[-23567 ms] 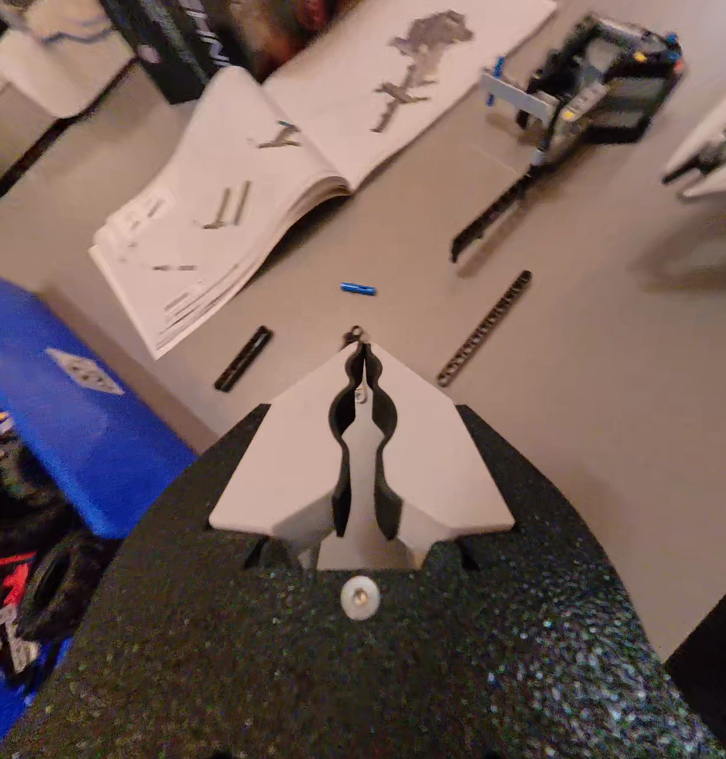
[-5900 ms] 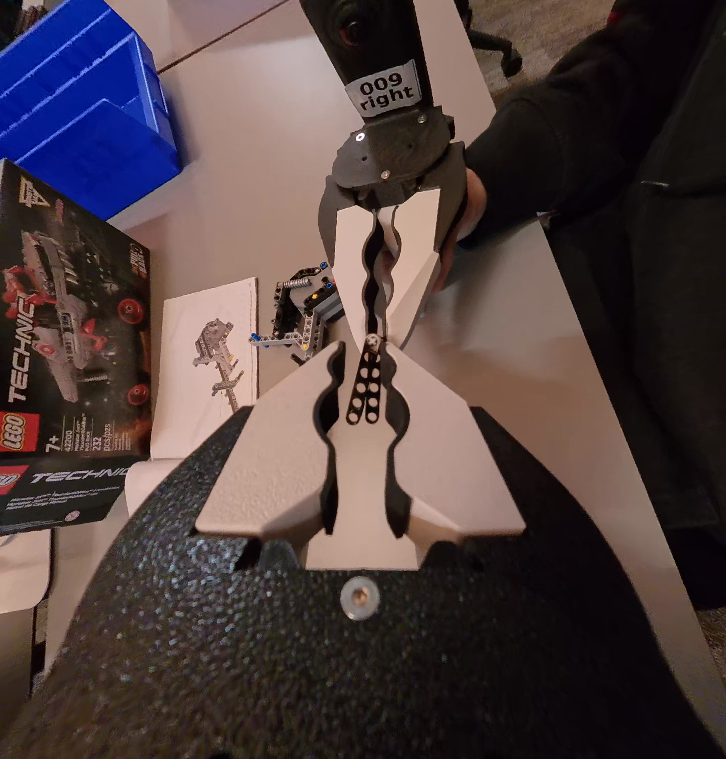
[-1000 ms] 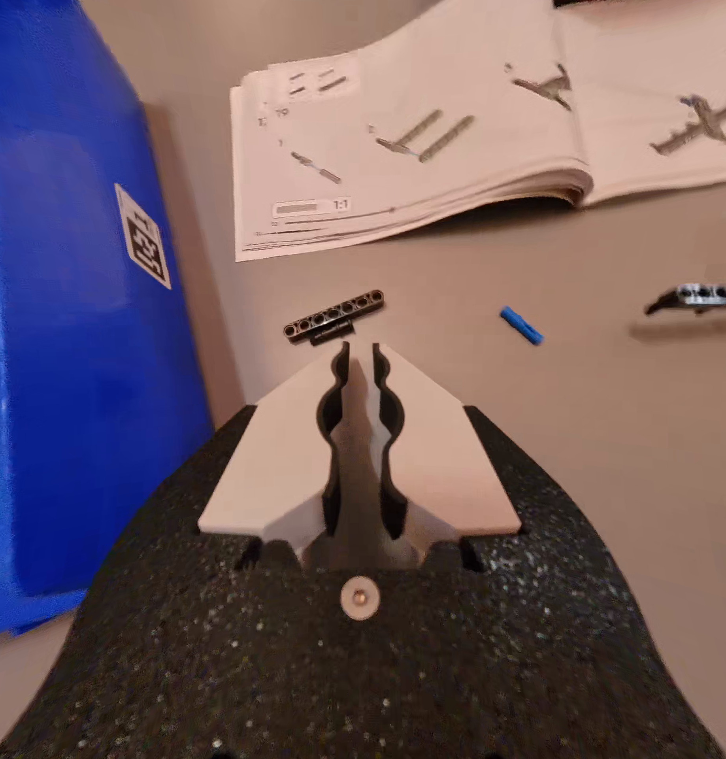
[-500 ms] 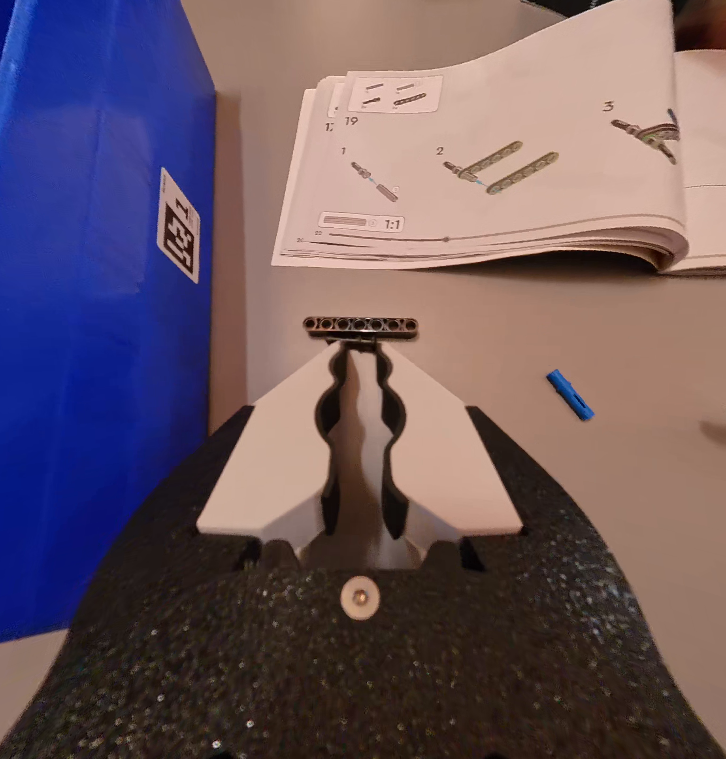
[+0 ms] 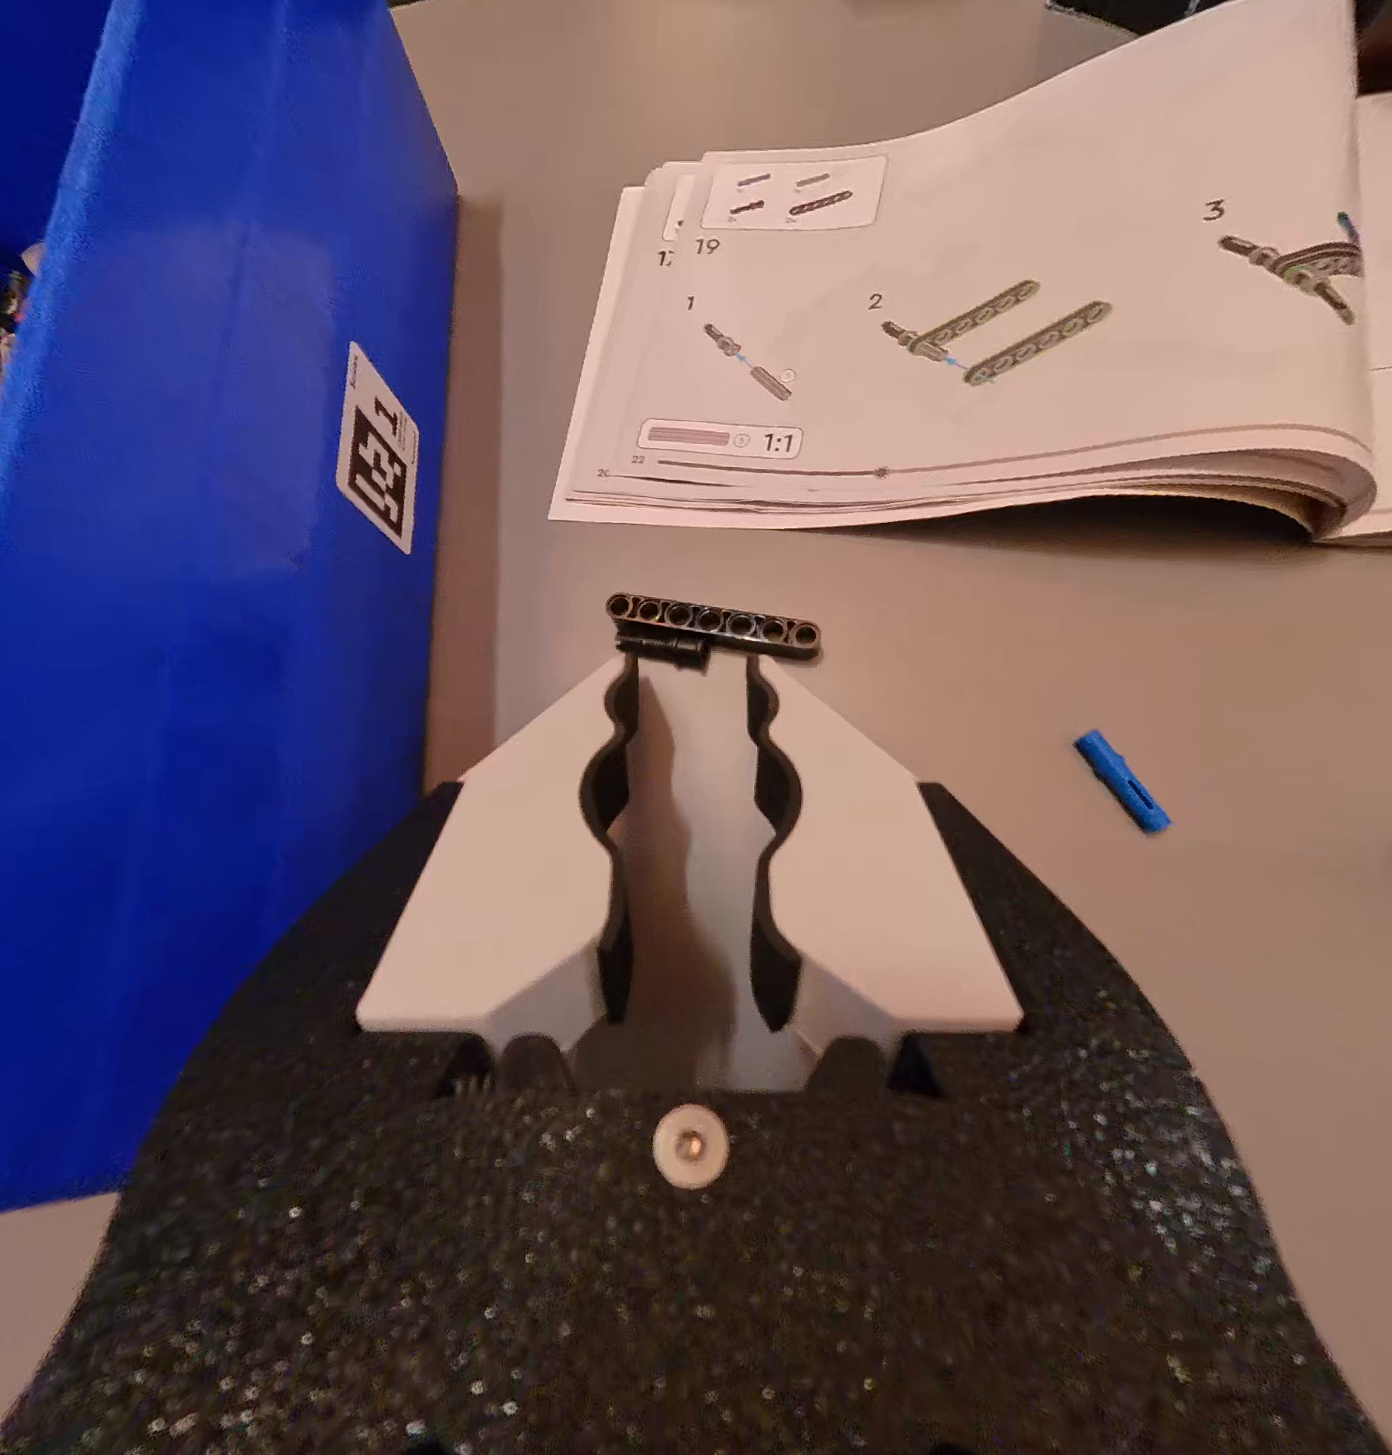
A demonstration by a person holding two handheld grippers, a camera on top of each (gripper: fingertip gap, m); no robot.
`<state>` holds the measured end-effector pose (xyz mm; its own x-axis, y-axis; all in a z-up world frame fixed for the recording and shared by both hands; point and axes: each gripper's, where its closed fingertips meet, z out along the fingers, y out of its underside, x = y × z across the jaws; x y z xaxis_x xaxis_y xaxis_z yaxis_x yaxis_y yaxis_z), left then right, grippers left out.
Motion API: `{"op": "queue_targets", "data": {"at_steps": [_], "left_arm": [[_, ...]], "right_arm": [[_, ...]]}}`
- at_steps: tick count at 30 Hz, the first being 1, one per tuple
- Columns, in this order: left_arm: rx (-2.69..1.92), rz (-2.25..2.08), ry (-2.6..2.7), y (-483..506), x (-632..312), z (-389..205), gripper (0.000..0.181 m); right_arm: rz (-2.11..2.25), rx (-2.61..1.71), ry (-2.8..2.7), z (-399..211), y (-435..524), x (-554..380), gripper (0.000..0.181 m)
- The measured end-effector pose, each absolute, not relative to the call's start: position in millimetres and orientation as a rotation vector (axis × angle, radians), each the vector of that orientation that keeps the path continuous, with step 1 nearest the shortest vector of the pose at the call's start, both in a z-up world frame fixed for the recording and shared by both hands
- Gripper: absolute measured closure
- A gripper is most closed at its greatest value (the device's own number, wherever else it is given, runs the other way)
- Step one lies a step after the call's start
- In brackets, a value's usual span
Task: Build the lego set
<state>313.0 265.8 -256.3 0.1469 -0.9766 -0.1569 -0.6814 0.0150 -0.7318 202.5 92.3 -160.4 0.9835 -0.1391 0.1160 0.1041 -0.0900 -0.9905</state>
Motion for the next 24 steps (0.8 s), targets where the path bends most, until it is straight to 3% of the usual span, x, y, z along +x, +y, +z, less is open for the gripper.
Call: {"op": "queue_targets", "data": {"at_steps": [1, 4, 8, 13, 17, 24], "left_arm": [[-1.731, -0.529, 1.595, 266.5, 314.4, -256.4, 0.155], [-1.763, -0.519, 1.539, 271.6, 317.4, -254.8, 0.130], [-1.808, -0.553, 1.529, 270.4, 320.9, -256.8, 0.125], [-1.879, -0.665, 1.538, 264.5, 328.1, -259.9, 0.133], [-1.866, -0.679, 1.558, 262.1, 327.1, -259.6, 0.158], [-1.570, -0.874, 1.962, 198.5, 296.2, -259.2, 0.158]], "right_arm": [[-0.203, -1.650, 0.025, -160.5, 92.5, 202.2, 0.177], [-0.204, -1.649, 0.020, -160.4, 92.4, 201.5, 0.177], [-0.195, -1.636, 0.015, -158.8, 91.5, 200.5, 0.177], [-0.170, -1.603, 0.019, -154.4, 88.0, 199.7, 0.177], [-0.153, -1.576, 0.025, -150.8, 84.9, 199.4, 0.177], [-0.146, -1.559, 0.025, -148.8, 82.2, 197.5, 0.177]]}}
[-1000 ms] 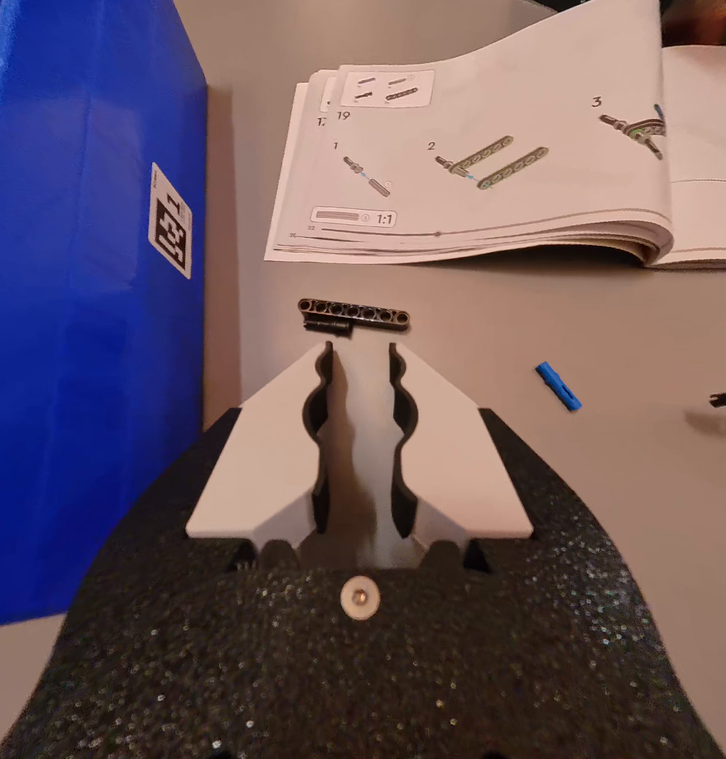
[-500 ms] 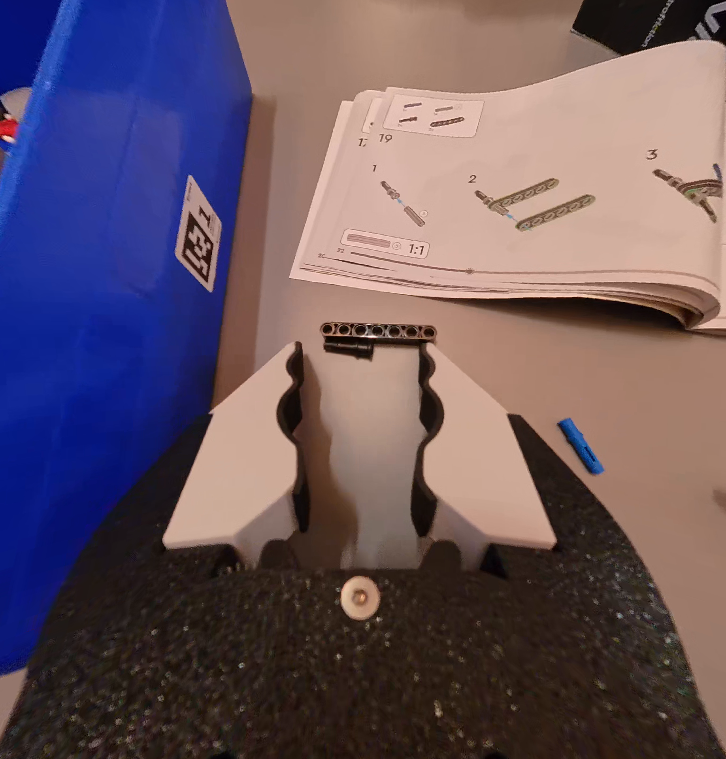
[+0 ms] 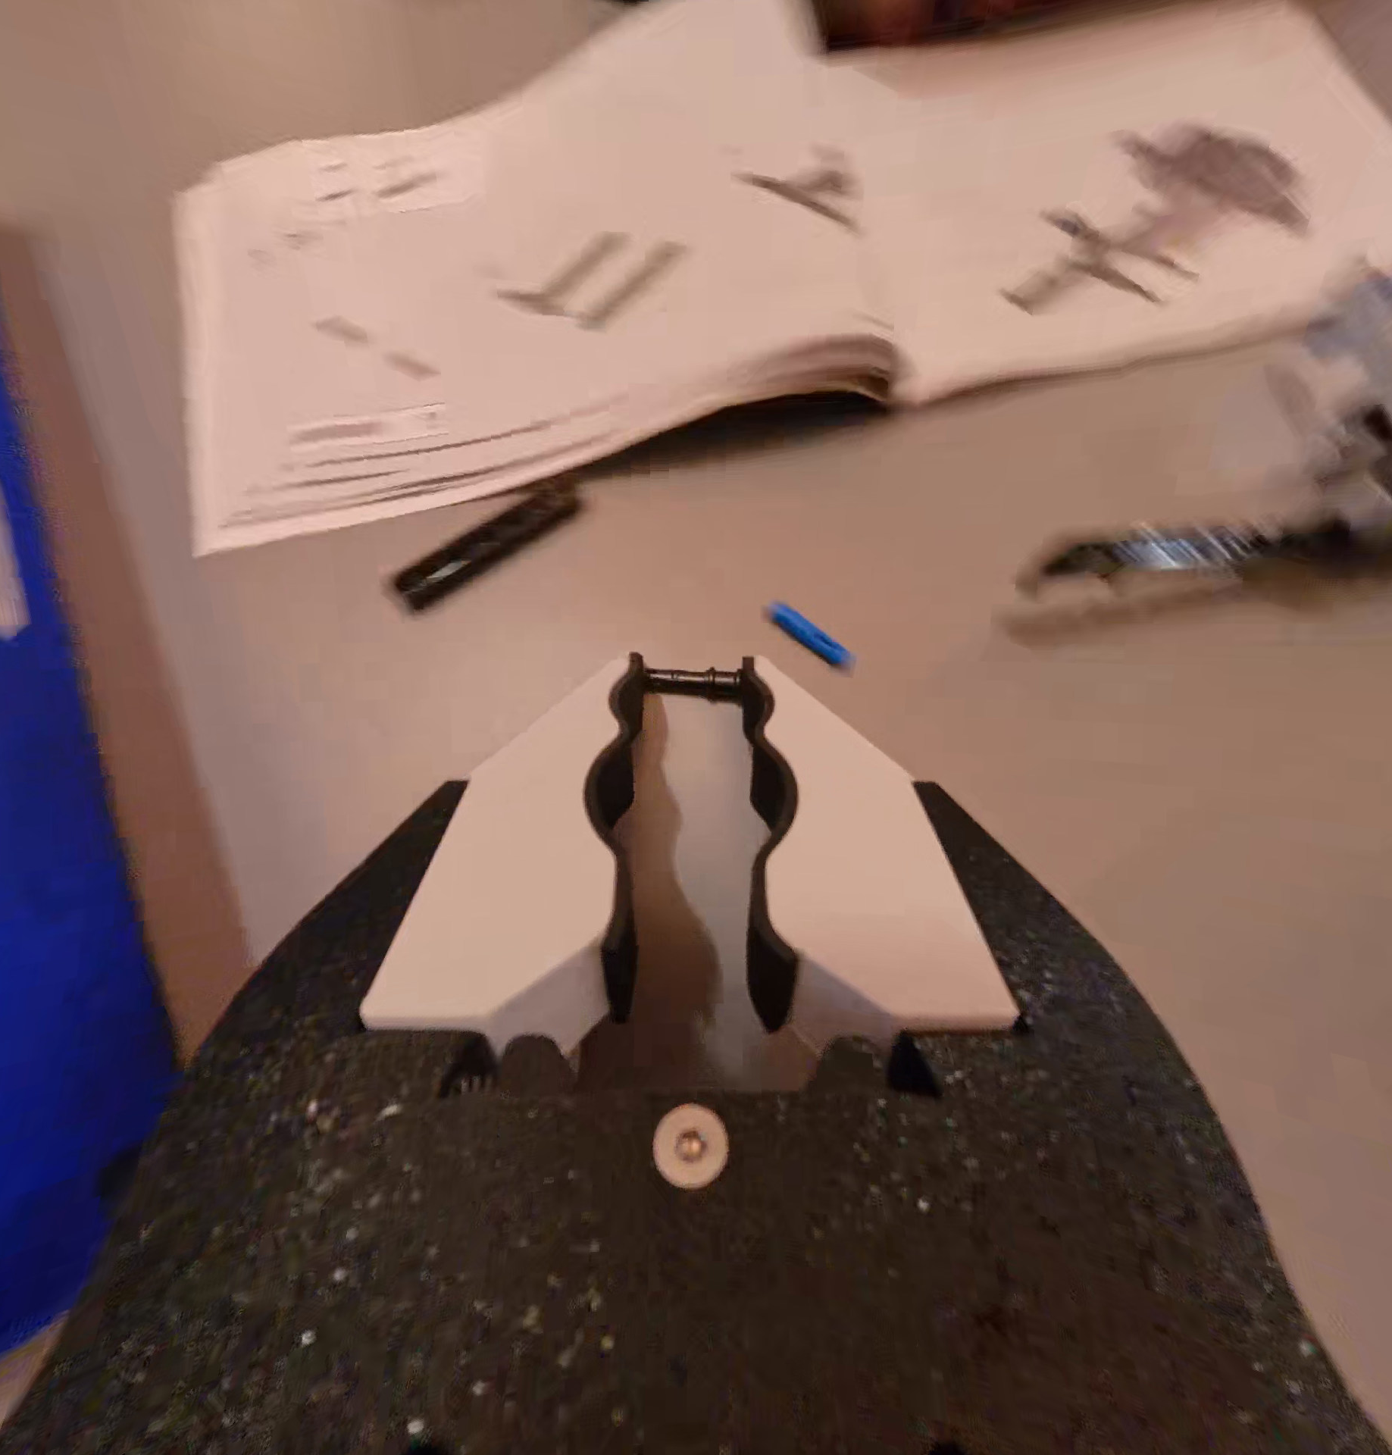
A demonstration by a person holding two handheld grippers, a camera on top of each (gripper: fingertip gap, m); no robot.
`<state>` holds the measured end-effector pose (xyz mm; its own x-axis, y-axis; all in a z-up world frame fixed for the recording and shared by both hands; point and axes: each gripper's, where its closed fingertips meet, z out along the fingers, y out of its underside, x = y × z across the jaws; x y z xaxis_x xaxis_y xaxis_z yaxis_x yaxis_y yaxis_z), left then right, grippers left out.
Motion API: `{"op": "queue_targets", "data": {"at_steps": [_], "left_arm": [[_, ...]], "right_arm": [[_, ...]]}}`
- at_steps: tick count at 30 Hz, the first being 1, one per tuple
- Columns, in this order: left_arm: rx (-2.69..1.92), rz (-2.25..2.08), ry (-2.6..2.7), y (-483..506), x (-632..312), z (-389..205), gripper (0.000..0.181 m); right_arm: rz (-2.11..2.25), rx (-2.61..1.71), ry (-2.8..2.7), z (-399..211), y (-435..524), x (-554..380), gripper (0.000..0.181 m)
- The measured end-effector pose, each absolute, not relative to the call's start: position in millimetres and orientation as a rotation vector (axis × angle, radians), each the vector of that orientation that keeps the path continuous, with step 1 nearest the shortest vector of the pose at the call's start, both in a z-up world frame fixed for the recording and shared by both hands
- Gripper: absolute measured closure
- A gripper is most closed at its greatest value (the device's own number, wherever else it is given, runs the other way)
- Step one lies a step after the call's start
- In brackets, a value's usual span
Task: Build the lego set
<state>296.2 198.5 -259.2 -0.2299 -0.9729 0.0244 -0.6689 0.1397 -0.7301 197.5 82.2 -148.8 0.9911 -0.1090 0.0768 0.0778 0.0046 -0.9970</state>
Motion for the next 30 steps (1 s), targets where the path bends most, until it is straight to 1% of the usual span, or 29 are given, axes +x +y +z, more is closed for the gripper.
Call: {"op": "queue_targets", "data": {"at_steps": [3, 5, 8, 10, 13, 15, 17, 19, 22, 24, 25, 26, 30], "left_arm": [[-1.177, -0.917, 2.254, 165.8, 268.2, -258.2, 0.159], [-0.956, -0.882, 2.337, 160.0, 255.0, -256.5, 0.159], [-0.810, -0.880, 2.397, 160.2, 242.0, -255.4, 0.157], [-0.914, -0.910, 2.389, 164.6, 239.9, -252.0, 0.146], [-1.251, -0.988, 2.313, 170.3, 242.6, -243.1, 0.143], [-1.567, -0.954, 2.238, 177.4, 241.5, -246.2, 0.145], [-1.770, -0.895, 2.188, 181.9, 236.8, -252.2, 0.144], [-1.782, -0.799, 2.118, 193.0, 237.6, -255.0, 0.146], [-1.713, -0.703, 2.164, 192.2, 230.3, -259.1, 0.151], [-1.651, -0.655, 2.220, 187.3, 224.3, -259.9, 0.162], [-1.604, -0.621, 2.238, 186.9, 222.9, -260.5, 0.171], [-1.553, -0.616, 2.258, 184.0, 222.4, -260.5, 0.176], [-1.446, -0.560, 2.301, 182.9, 223.6, -260.1, 0.175]], "right_arm": [[-0.147, -1.564, 0.021, -149.3, 82.7, 197.0, 0.177], [-0.146, -1.567, 0.020, -149.7, 83.1, 197.0, 0.177], [-0.145, -1.569, 0.023, -150.0, 83.2, 197.5, 0.177], [-0.143, -1.569, 0.026, -149.9, 83.2, 197.8, 0.177], [-0.141, -1.570, 0.028, -150.1, 83.3, 198.2, 0.177], [-0.140, -1.576, 0.026, -150.9, 83.9, 197.9, 0.177], [-0.144, -1.581, 0.022, -151.5, 84.4, 197.3, 0.177], [-0.146, -1.581, 0.019, -151.5, 84.3, 196.9, 0.177], [-0.144, -1.575, 0.021, -150.6, 83.6, 197.1, 0.177], [-0.143, -1.575, 0.022, -150.6, 83.5, 197.2, 0.177], [-0.143, -1.575, 0.021, -150.7, 83.6, 197.1, 0.177], [-0.144, -1.575, 0.021, -150.7, 83.6, 197.1, 0.177], [-0.143, -1.578, 0.020, -151.1, 83.8, 196.8, 0.177]]}}
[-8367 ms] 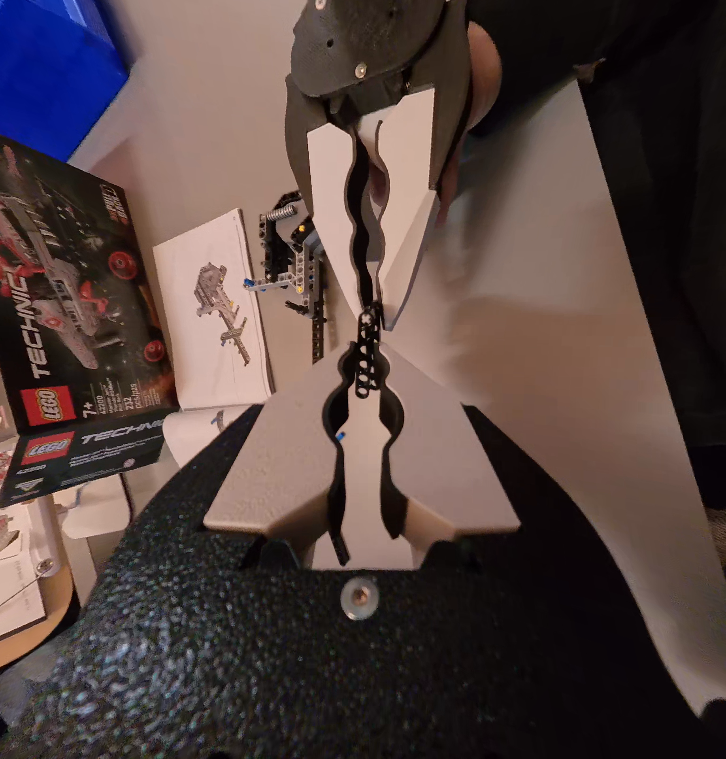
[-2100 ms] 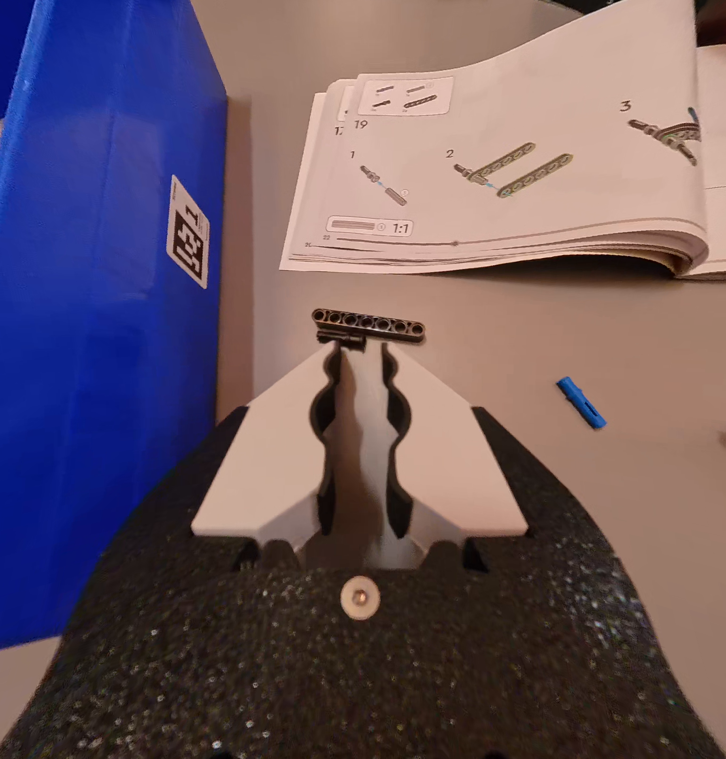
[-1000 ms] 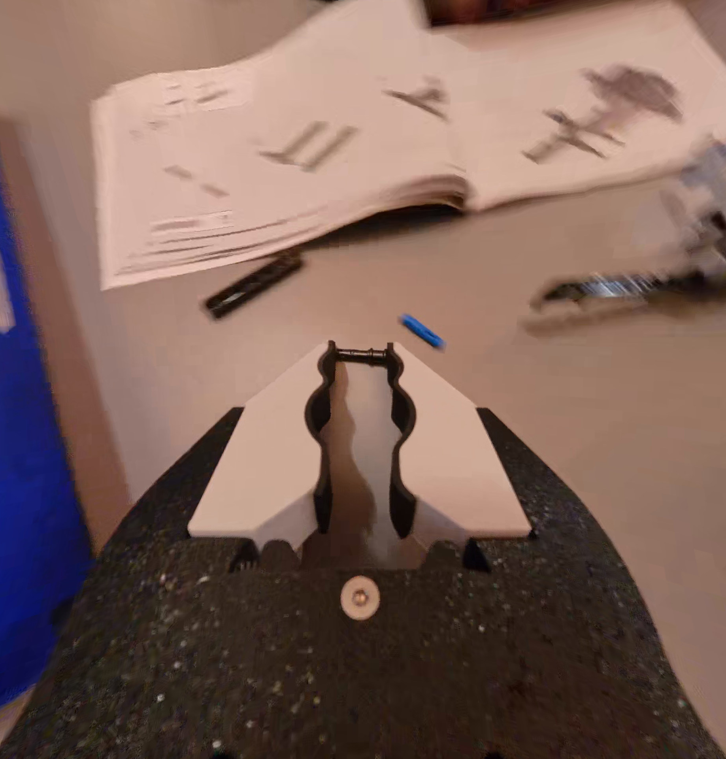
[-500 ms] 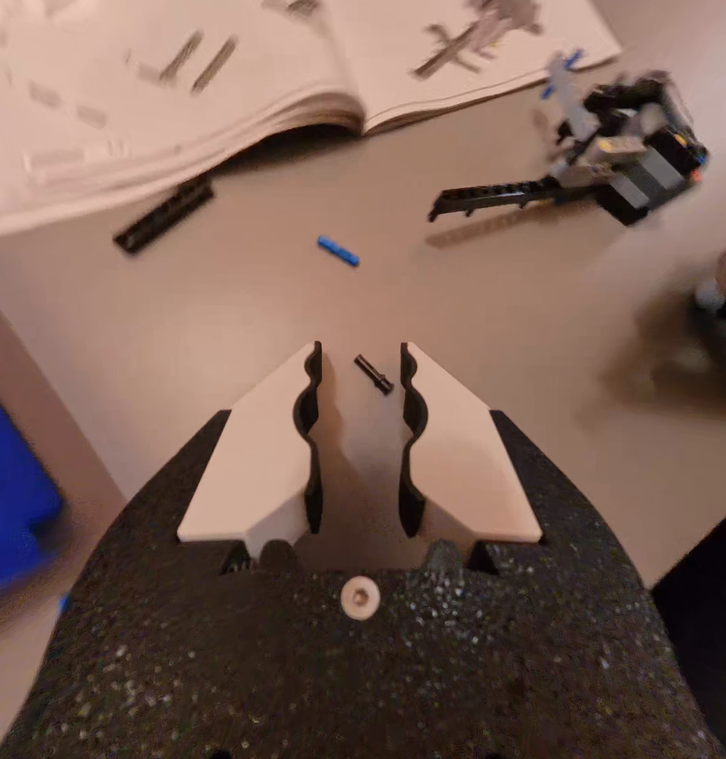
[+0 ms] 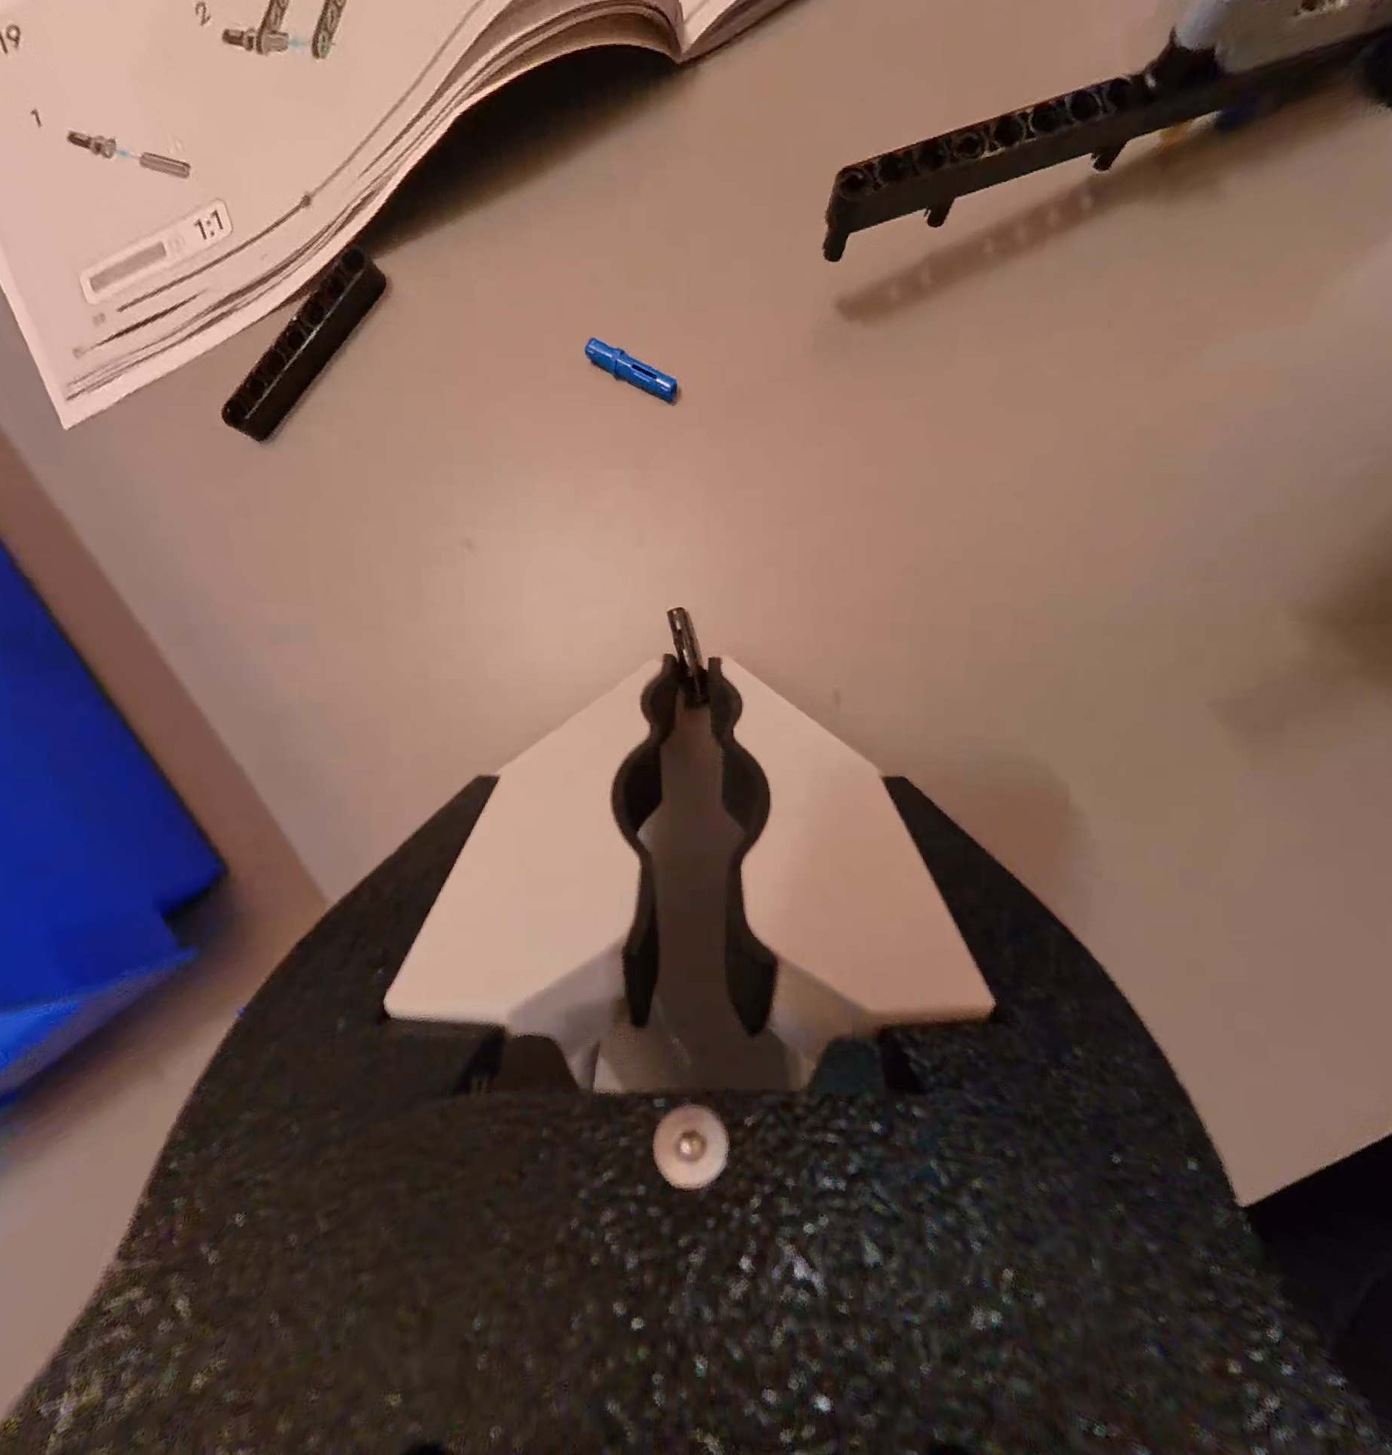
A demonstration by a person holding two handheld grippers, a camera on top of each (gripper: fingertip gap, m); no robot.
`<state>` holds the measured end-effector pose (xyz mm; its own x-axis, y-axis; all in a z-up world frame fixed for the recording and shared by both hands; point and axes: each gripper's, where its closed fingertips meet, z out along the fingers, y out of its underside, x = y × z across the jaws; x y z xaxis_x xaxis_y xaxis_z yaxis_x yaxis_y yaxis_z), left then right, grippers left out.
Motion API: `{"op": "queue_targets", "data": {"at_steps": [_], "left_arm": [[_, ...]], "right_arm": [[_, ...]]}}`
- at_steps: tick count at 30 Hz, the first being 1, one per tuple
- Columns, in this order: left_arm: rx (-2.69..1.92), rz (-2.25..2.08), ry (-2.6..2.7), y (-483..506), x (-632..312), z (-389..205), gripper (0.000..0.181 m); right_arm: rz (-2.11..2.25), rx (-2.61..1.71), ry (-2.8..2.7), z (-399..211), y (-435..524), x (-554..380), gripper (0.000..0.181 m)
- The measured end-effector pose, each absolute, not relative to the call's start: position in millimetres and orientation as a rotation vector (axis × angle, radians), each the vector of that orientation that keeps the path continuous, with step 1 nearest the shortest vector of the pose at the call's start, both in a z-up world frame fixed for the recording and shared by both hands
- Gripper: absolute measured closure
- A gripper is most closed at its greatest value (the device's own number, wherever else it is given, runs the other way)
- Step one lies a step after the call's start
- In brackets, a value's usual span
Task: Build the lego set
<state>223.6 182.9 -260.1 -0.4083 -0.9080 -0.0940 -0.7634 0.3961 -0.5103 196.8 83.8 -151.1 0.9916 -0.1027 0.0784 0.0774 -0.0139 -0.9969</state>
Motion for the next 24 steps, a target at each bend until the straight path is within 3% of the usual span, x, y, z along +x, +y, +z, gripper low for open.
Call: {"op": "queue_targets", "data": {"at_steps": [5, 10, 17, 21, 24], "left_arm": [[-1.452, -0.569, 2.315, 184.3, 231.1, -255.3, 0.167], [-1.440, -0.511, 2.388, 182.3, 228.9, -259.9, 0.178], [-1.350, -0.507, 2.447, 183.9, 229.7, -259.8, 0.179], [-1.376, -0.717, 2.407, 179.5, 237.1, -255.2, 0.179], [-1.394, -1.207, 2.211, 163.0, 251.5, -214.3, 0.179]], "right_arm": [[-0.145, -1.578, 0.019, -151.0, 83.7, 196.6, 0.177], [-0.146, -1.583, 0.017, -151.6, 84.3, 196.2, 0.177], [-0.142, -1.594, 0.017, -153.0, 85.4, 196.1, 0.177], [-0.146, -1.601, 0.040, -154.0, 85.7, 199.6, 0.177], [-0.146, -1.595, 0.083, -153.3, 83.9, 205.1, 0.177]]}}
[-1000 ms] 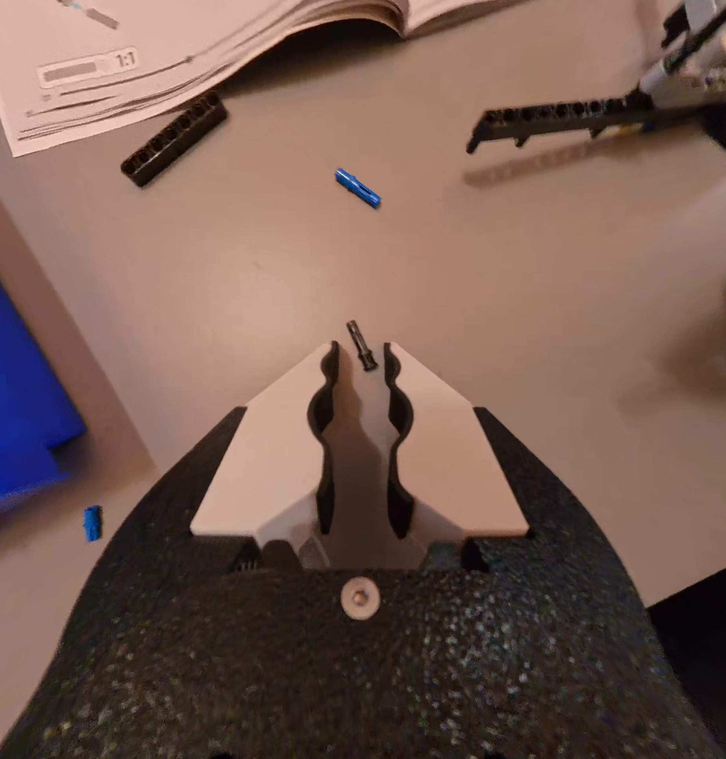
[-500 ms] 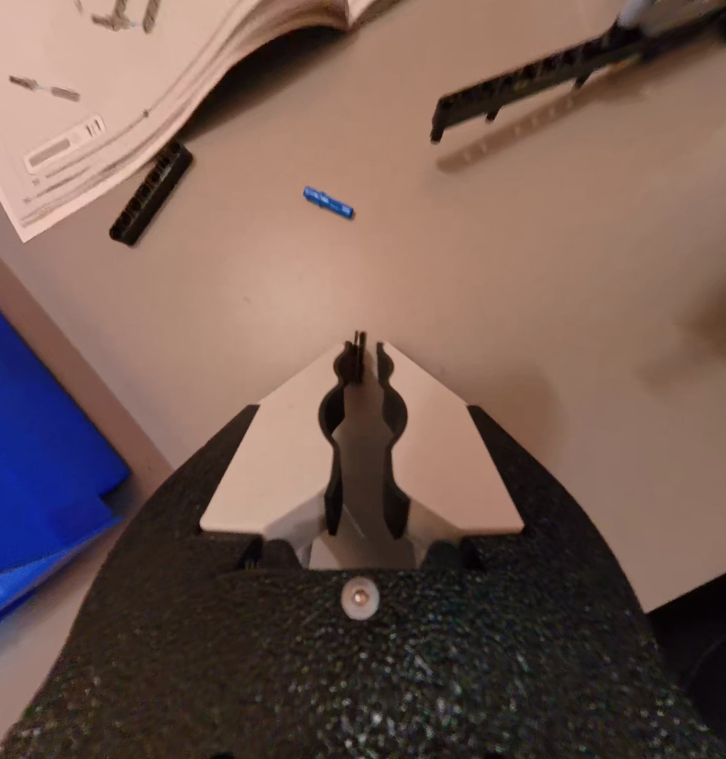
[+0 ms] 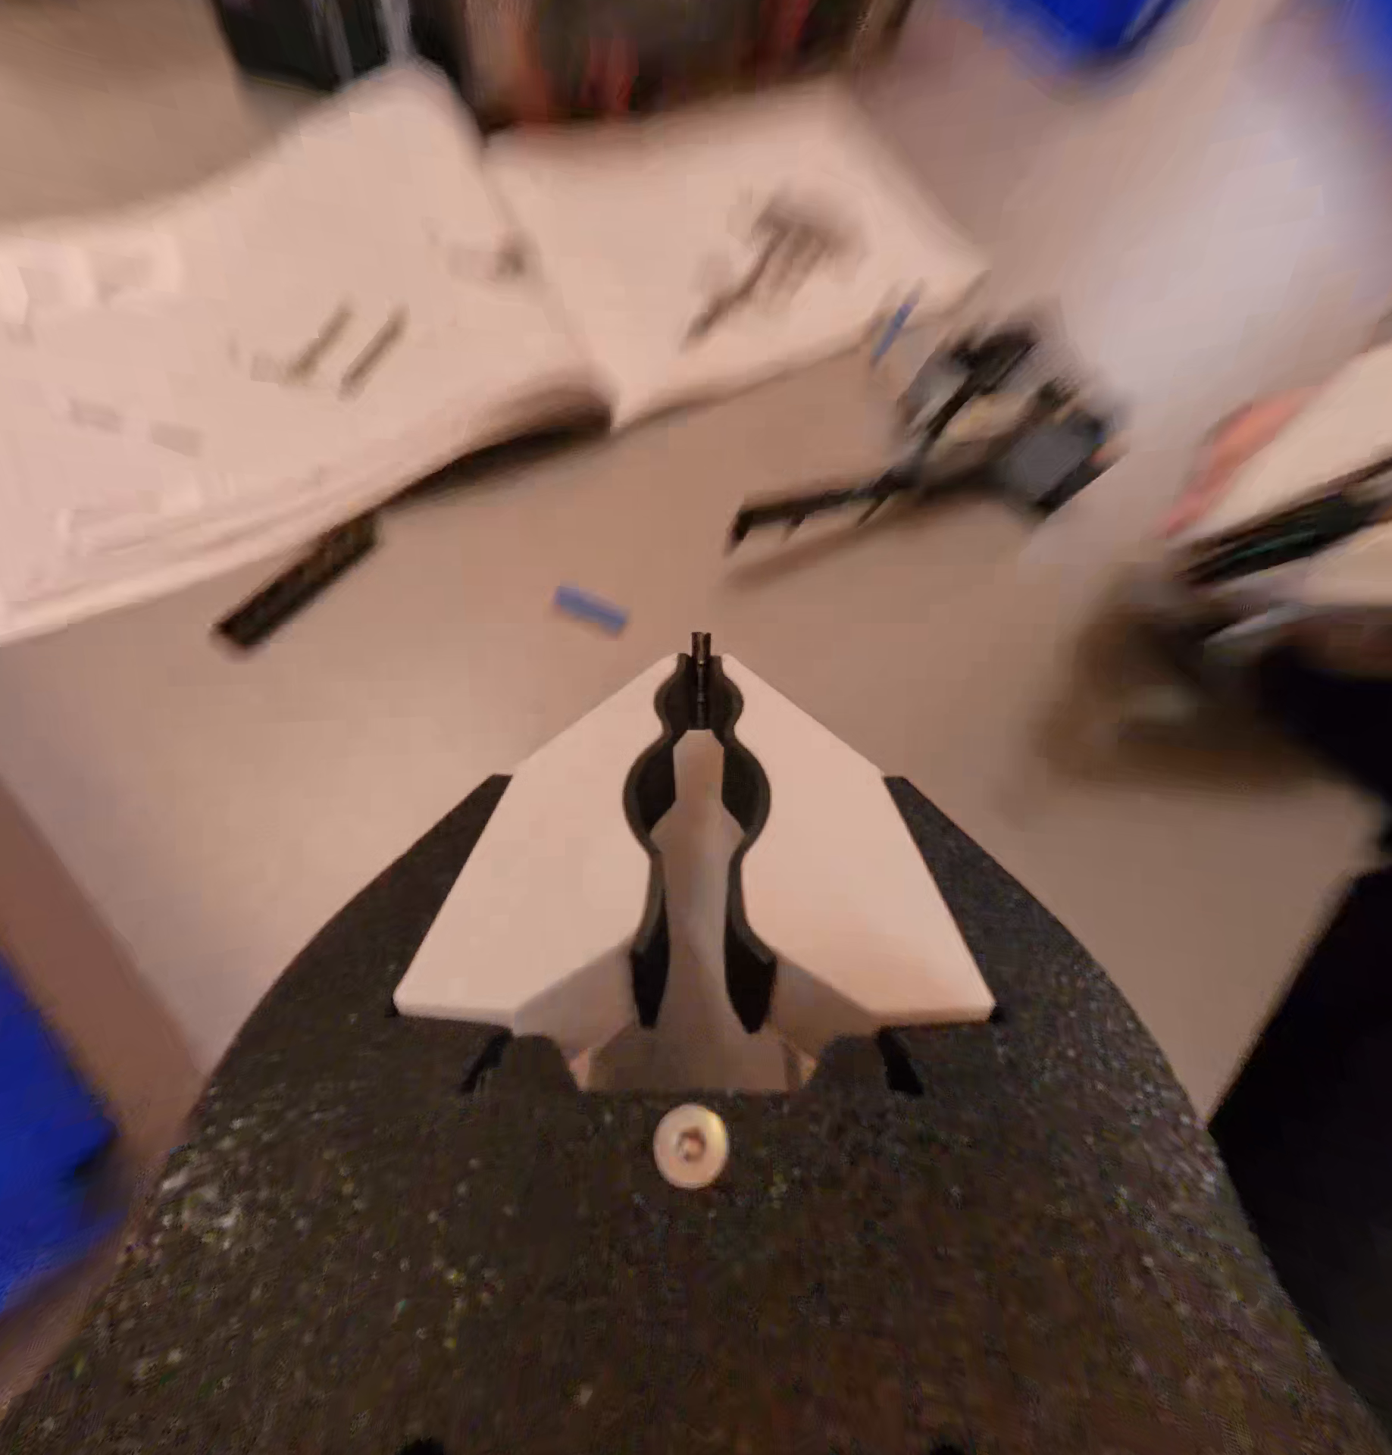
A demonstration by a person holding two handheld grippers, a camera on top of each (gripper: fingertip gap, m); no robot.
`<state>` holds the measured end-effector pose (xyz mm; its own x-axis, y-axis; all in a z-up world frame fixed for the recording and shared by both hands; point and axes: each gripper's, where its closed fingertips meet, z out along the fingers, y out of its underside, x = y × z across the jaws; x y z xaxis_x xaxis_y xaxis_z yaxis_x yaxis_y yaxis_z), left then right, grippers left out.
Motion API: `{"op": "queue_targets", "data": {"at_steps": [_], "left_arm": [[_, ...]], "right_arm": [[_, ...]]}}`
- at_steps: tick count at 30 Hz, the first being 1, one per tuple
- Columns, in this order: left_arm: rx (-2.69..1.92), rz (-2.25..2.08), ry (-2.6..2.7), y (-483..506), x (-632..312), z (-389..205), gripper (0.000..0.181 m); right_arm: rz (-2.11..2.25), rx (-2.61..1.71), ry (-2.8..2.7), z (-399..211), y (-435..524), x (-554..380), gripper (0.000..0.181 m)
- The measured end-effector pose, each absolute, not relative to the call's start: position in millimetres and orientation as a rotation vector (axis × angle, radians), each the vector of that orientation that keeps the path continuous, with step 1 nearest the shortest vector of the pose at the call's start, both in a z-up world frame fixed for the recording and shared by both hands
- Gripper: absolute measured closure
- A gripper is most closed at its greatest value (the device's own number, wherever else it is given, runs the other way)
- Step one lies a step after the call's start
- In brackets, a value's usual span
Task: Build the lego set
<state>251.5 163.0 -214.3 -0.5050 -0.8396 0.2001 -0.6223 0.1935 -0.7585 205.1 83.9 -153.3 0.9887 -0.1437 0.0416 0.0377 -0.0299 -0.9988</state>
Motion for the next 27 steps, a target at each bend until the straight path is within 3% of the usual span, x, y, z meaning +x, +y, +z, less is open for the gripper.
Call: {"op": "queue_targets", "data": {"at_steps": [4, 6, 15, 27], "left_arm": [[-1.120, -2.065, 1.841, 125.4, 244.7, -122.4, 0.179], [-0.961, -2.262, 1.717, 111.7, 236.4, -104.0, 0.179], [-0.798, -2.269, 1.826, 90.0, 235.5, -124.6, 0.179], [-0.845, -2.262, 1.716, 103.0, 238.1, -130.7, 0.179]], "right_arm": [[-0.138, -1.614, 0.181, -156.9, 84.1, 218.7, 0.177], [-0.102, -1.648, 0.230, -162.5, 87.2, 223.1, 0.177], [0.070, -1.829, 0.313, -189.4, 111.7, 217.6, 0.177], [0.108, -1.822, 0.358, -171.2, 131.6, 222.6, 0.177]]}}
